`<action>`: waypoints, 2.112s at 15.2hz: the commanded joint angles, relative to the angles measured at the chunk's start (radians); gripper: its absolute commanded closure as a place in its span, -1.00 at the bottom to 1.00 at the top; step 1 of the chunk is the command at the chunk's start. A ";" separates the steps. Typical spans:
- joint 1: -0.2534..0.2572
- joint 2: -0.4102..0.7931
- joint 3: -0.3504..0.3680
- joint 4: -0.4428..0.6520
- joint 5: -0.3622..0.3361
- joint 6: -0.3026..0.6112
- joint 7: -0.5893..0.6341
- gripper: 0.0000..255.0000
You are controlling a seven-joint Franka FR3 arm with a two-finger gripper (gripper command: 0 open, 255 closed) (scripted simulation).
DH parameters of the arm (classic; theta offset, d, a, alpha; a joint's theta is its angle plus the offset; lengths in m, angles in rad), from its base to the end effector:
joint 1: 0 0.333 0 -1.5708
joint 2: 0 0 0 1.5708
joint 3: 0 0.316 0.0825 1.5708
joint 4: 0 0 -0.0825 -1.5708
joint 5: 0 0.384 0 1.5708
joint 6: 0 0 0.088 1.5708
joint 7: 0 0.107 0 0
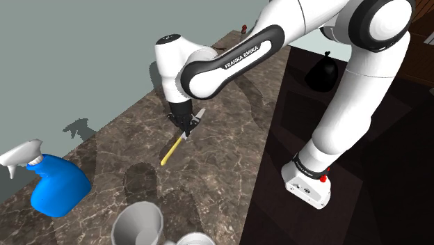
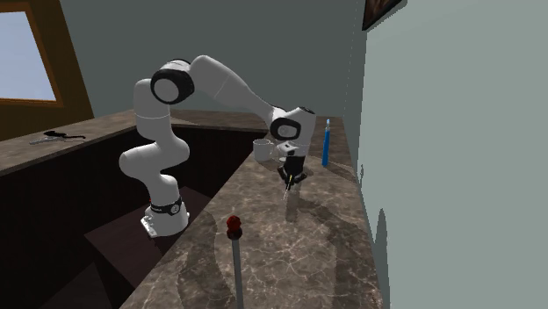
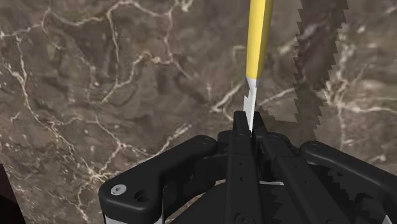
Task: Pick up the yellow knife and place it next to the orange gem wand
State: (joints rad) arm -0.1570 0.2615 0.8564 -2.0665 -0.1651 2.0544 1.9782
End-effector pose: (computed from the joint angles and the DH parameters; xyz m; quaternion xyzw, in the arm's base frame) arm 0.4368 0.3430 0.3339 0.8252 -0.5572 -0.0486 0.0782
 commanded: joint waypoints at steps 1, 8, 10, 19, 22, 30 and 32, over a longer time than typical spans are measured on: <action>-0.005 -0.014 0.006 0.010 0.013 -0.020 -0.008 1.00; -0.026 -0.076 0.025 0.052 0.067 -0.102 -0.042 1.00; -0.031 -0.092 0.029 0.066 0.080 -0.126 -0.051 1.00; -0.046 -0.151 0.038 0.140 0.128 -0.237 -0.082 1.00; -0.050 -0.165 0.040 0.169 0.139 -0.276 -0.089 1.00; -0.055 -0.191 0.041 0.257 0.159 -0.379 -0.100 1.00; -0.055 -0.194 0.041 0.282 0.161 -0.406 -0.101 1.00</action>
State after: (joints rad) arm -0.2117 0.0699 0.8972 -1.7978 -0.0058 1.6634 1.8780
